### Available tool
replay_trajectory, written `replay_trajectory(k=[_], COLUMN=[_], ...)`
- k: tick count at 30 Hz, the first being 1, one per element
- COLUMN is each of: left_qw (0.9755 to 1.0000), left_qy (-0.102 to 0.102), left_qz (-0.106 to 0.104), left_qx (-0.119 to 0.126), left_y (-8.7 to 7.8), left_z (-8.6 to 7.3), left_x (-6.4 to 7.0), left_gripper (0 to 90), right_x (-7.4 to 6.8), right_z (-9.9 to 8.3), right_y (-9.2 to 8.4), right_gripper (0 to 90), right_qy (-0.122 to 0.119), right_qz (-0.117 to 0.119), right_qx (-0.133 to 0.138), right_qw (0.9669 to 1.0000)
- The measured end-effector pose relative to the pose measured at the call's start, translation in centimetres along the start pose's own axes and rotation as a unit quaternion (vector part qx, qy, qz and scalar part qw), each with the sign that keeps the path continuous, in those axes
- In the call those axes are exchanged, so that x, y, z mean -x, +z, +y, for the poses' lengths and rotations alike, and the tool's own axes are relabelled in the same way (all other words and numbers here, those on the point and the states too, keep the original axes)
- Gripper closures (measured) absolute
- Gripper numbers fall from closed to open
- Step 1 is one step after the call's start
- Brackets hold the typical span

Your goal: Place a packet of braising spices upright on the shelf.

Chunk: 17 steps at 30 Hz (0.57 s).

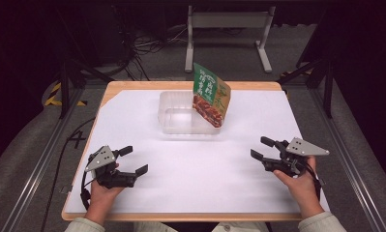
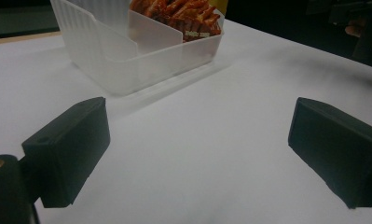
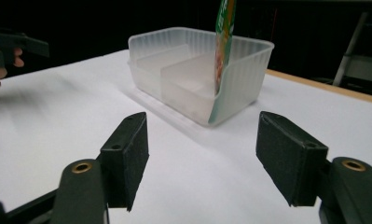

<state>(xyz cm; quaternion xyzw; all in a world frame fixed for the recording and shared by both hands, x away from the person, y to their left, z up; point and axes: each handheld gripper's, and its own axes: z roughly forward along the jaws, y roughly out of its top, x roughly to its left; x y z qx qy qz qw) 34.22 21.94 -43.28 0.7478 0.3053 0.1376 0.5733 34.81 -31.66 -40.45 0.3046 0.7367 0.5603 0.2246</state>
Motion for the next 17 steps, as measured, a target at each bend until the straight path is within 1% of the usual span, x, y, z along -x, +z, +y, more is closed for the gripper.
replay_trajectory(k=[5,8,13,17], left_qw=[1.0000,1.0000,1.0000,1.0000], left_qy=[0.001,0.004,0.000,-0.001], left_qz=[-0.001,-0.001,0.000,0.001], left_qx=[-0.001,-0.002,-0.003,-0.005], left_y=[0.0,0.1,0.1,0.1], left_z=[0.0,0.0,0.0,0.0], left_x=[-0.1,-0.1,-0.1,-0.1], left_gripper=[6.2,6.3,6.4,6.5], right_x=[-0.1,-0.2,-0.2,-0.2], right_z=[-1.3,-1.8,-2.2,-2.3], right_y=[0.4,0.7,1.0,1.1], right_gripper=[34.5,34.4,33.7,33.1], right_qy=[0.010,0.009,0.014,0.018], right_qz=[0.001,0.003,0.002,0.001], right_qx=[-0.021,-0.031,-0.040,-0.040], right_qw=[0.9997,0.9995,0.9991,0.9990])
